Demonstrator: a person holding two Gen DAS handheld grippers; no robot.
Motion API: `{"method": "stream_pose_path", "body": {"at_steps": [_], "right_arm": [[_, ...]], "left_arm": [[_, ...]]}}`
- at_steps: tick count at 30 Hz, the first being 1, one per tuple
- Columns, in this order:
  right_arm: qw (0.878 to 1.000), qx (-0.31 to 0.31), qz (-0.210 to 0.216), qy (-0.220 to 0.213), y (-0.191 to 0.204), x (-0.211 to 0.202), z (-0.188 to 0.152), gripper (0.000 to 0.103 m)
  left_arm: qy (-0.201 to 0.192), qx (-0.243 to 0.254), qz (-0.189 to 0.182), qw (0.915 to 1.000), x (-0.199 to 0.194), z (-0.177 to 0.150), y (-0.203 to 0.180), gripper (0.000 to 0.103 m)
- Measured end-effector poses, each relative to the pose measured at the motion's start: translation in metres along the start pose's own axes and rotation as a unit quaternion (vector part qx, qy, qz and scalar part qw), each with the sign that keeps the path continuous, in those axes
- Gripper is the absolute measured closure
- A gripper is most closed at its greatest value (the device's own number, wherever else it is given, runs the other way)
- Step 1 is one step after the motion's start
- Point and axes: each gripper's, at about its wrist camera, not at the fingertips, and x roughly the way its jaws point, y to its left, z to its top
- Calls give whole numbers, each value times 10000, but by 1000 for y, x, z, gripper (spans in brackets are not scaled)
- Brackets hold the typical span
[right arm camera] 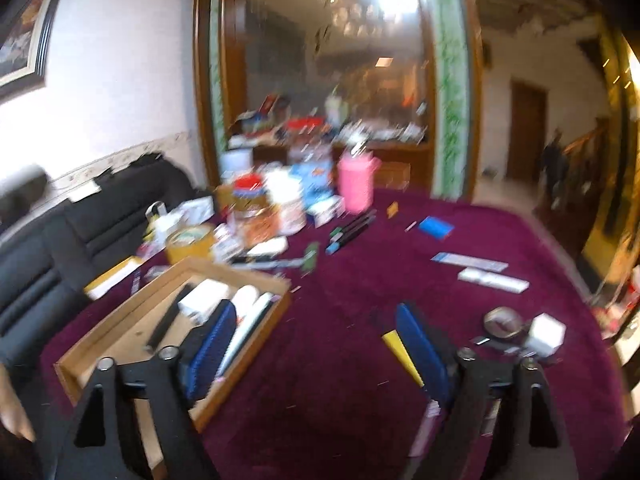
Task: Organize rigid objects
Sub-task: 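Move both open tools back over the pens on the table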
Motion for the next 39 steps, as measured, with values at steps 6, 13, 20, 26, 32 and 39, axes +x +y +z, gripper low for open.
{"method": "stream_pose_path", "body": {"at_steps": [6,13,20,26,32,39], "right_arm": [[9977,58,-556,-371,-30,-11,-8,3],[9962,187,-816,-239,-63,-6,-20,1],[9949,430,-914,-3,-98,-3,-37,1],[9919,634,-1052,312,-123,3,-52,1],[9840,1209,-1112,695,-158,10,-68,1],[9756,1813,-938,805,-181,11,-75,1]], "left_arm": [[863,-2,-534,9948,24,-20,-39,0],[1473,16,-431,9882,45,-46,-74,0],[1959,546,-493,9779,56,-71,-112,0],[2418,943,-479,9645,75,-97,-137,0],[2834,1268,-342,9499,93,-123,-156,0],[3124,1403,-304,9390,107,-140,-166,0]]}}
